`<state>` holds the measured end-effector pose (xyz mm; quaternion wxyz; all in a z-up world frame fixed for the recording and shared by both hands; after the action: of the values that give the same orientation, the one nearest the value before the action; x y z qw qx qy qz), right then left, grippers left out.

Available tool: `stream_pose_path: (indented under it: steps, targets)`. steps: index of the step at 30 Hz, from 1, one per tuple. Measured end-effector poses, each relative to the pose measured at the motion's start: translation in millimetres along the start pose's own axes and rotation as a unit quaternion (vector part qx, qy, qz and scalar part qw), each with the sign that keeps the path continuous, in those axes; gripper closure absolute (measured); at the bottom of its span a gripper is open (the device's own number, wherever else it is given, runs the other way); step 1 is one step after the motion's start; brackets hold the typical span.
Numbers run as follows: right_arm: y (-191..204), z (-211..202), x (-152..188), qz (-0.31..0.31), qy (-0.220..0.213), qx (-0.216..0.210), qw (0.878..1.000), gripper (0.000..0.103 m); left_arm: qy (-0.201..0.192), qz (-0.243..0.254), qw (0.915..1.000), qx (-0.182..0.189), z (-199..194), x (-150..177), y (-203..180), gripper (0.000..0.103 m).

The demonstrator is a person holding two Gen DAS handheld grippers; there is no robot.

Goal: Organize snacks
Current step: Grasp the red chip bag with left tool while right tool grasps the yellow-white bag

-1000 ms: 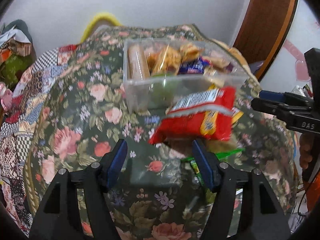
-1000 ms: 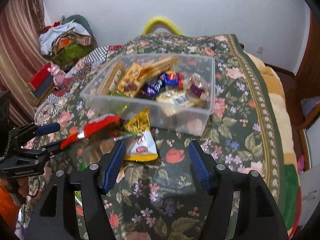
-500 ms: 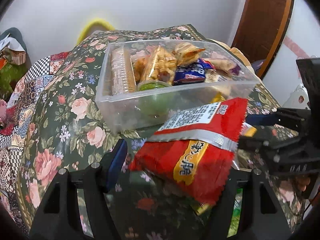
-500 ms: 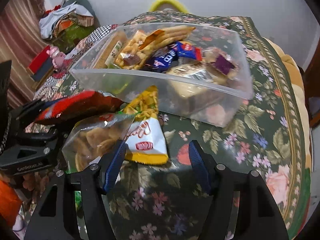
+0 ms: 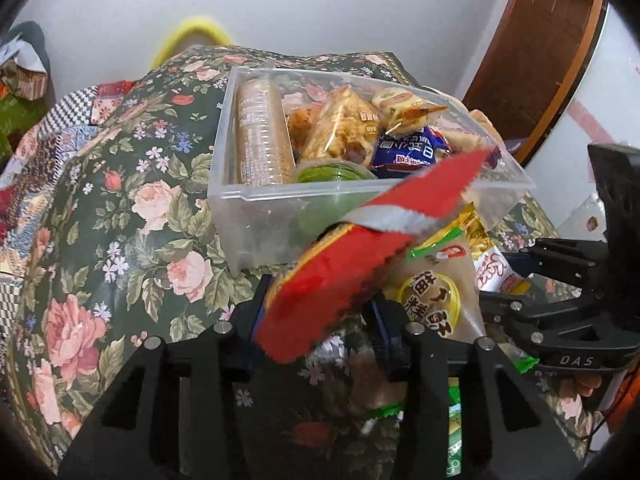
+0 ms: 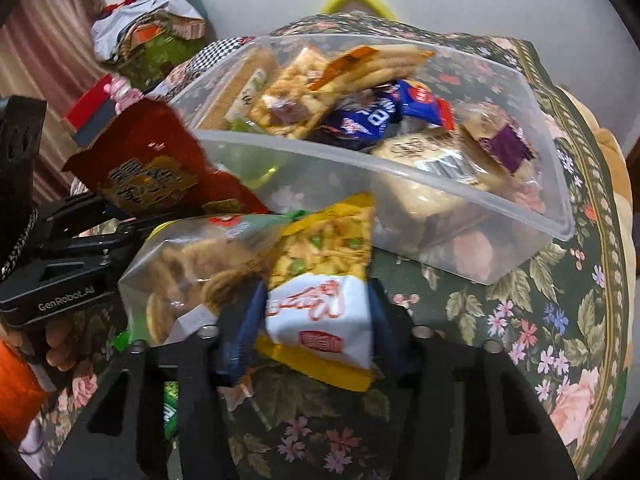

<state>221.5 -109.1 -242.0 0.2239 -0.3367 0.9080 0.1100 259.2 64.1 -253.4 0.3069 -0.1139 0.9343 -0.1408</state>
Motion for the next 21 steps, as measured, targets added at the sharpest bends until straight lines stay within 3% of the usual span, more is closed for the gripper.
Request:
stream_pose_path:
  steps: [8,21]
  targets:
    - [-5.8,-13.5,9.0,0.02,-0.019,0.013,1.0,0.067,-0.022,0.008,0.9997,-0.001,-27.7,8.0,-11.3,0.073]
    - [-22.7,-58.0,13.8,0.05,-0.066,0.038,0.996,0.069,-0.075,0.02,0.997,-0.004,-77.5,-0.5,-26.8,0.082]
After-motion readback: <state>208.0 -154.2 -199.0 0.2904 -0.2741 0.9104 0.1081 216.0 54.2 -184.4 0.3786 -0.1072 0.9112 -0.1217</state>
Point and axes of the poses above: each gripper's, at about its wrist camera, not at the fingertips, and z roughly the way its jaws point, y to its left, x to its underside, the point moved 4 cm from there along z, roughly the way its jaws point, and after that the axes turned 15 degrees about -z, right-handed, at the moved point
